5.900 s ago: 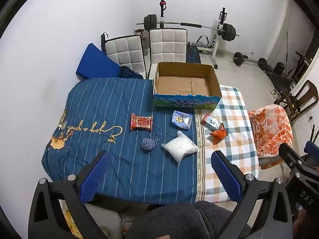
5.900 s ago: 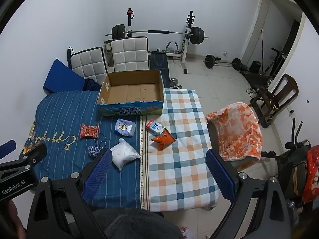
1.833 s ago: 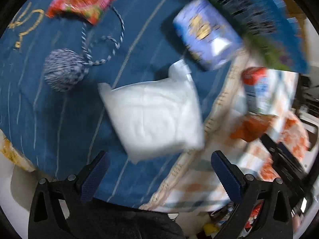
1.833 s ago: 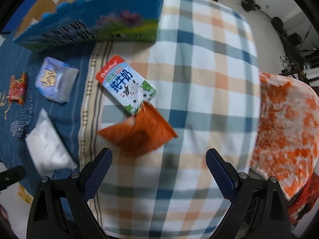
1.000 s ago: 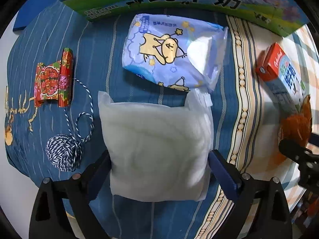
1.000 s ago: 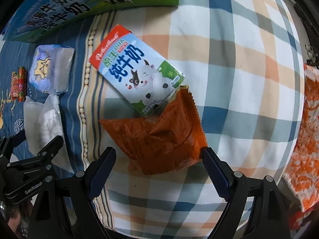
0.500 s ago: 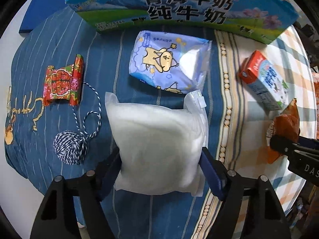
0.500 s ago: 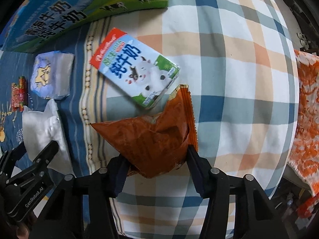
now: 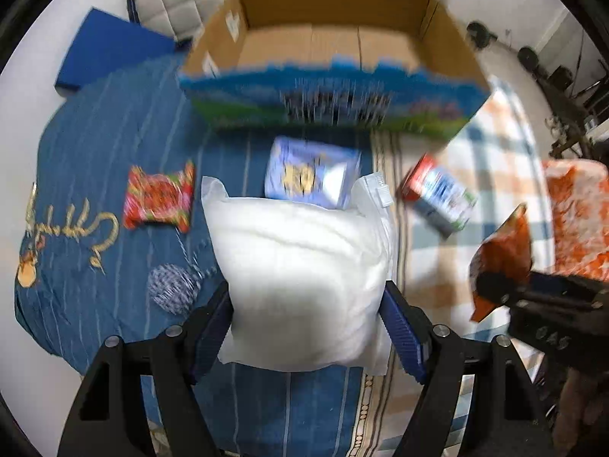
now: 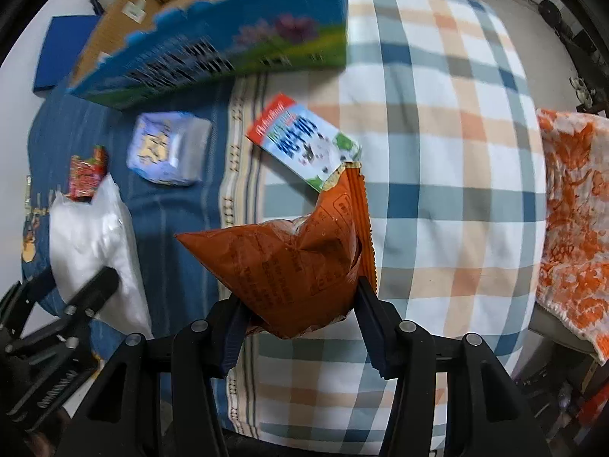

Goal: Organize soft objects
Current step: 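Carry both items into the cardboard box and open both tools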

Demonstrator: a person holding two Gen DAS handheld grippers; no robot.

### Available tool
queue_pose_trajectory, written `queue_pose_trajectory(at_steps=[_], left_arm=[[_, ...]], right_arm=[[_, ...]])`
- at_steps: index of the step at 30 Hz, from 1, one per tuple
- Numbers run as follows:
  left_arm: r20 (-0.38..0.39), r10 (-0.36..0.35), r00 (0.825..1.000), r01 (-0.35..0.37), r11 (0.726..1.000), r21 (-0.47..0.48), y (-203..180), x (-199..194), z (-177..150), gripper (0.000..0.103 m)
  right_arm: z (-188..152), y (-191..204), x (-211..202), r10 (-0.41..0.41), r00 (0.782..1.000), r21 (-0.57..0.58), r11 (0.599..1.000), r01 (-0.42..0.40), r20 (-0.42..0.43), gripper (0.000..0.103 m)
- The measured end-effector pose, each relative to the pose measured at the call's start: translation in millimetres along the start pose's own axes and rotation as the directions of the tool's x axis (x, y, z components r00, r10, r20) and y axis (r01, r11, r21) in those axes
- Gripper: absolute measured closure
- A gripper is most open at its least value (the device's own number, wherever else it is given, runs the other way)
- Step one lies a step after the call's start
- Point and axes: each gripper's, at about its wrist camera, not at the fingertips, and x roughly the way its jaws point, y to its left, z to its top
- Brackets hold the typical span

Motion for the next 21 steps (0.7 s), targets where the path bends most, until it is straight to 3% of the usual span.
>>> queue_pose_trajectory(at_steps=[6, 14, 21], left_arm=[[0.131, -0.052, 0.990, 0.053, 0.999, -0.004, 8, -47, 33, 0.029], [0.282, -0.141, 0.949, 0.129, 0.990, 0.059, 18, -105, 96, 0.029], [0.333, -0.195, 0.923, 0.174, 0.980, 0.092, 37, -106, 167, 0.029]], right_arm=[[5, 4, -53, 0.036, 0.997, -0.001, 0.999, -0.037, 0.075, 0.048], [41, 17, -115, 0.053, 0.978, 0.029, 0.998, -0.061, 0.204, 0.048], [100, 32, -152, 0.034, 0.961, 0.058, 0.997, -0.052, 0.276, 0.048]])
